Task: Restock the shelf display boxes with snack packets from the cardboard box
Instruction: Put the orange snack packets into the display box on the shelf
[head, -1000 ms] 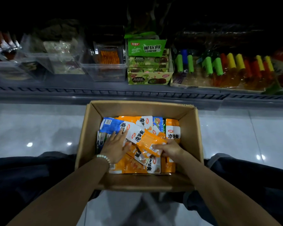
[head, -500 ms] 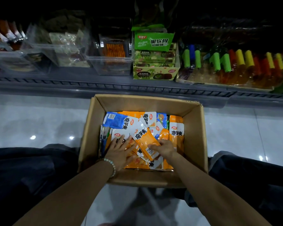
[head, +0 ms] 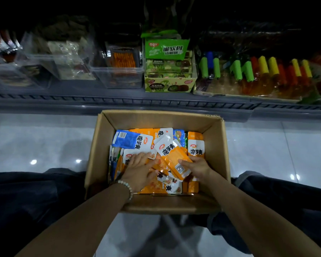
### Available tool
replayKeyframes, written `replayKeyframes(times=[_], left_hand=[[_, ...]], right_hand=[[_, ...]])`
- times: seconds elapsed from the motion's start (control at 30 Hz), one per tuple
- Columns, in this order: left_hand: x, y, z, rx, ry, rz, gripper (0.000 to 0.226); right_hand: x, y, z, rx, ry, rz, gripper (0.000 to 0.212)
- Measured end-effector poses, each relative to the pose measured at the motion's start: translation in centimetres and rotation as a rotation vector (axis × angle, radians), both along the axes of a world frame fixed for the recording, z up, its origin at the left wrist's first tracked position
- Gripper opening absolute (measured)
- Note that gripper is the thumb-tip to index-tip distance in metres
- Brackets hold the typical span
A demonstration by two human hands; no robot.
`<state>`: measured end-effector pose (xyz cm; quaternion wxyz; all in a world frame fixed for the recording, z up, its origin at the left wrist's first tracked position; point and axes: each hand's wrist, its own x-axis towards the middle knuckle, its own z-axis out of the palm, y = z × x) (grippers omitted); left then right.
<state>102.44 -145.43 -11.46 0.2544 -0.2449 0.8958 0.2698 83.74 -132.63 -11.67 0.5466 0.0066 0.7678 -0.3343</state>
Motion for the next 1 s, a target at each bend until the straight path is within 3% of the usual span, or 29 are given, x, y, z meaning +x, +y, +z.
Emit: replayKeyframes(times=[0.13, 0.27, 0.47, 0.67, 0.83, 1.0], left_hand=[[-1.6, -0.8, 2.8, 0.070, 0.032, 0.307, 0.061], [-3.3, -1.7, 7.3, 0.429, 0.016, 0.561, 0.089], [-3.6, -3.6, 15.4, 0.882, 0.012, 0.490, 0.066], [-3.4, -6.9, 23.2, 0.944, 0.352, 0.613, 0.030], [-2.7, -8.2, 27.7, 0.926, 0.534, 0.717, 0.043], [-2.3, -7.0, 27.9, 0.931, 0.681, 0.861, 0.051]], right_hand=[[-1.9, 0.4, 3.4, -0.069, 0.042, 0.045, 0.027], [-3.2, 0.5, 8.2, -0.127, 0.050, 0.174, 0.032], [-5.0, -0.2, 18.0, -0.311, 0.028, 0.278, 0.019], [-5.1, -0.8, 26.6, -0.515, 0.177, 0.196, 0.024], [-5.3, -1.5, 29.8, -0.662, 0.215, -0.100, 0.029], [-3.3, -2.9, 30.4, -0.716, 0.087, -0.219, 0.024]])
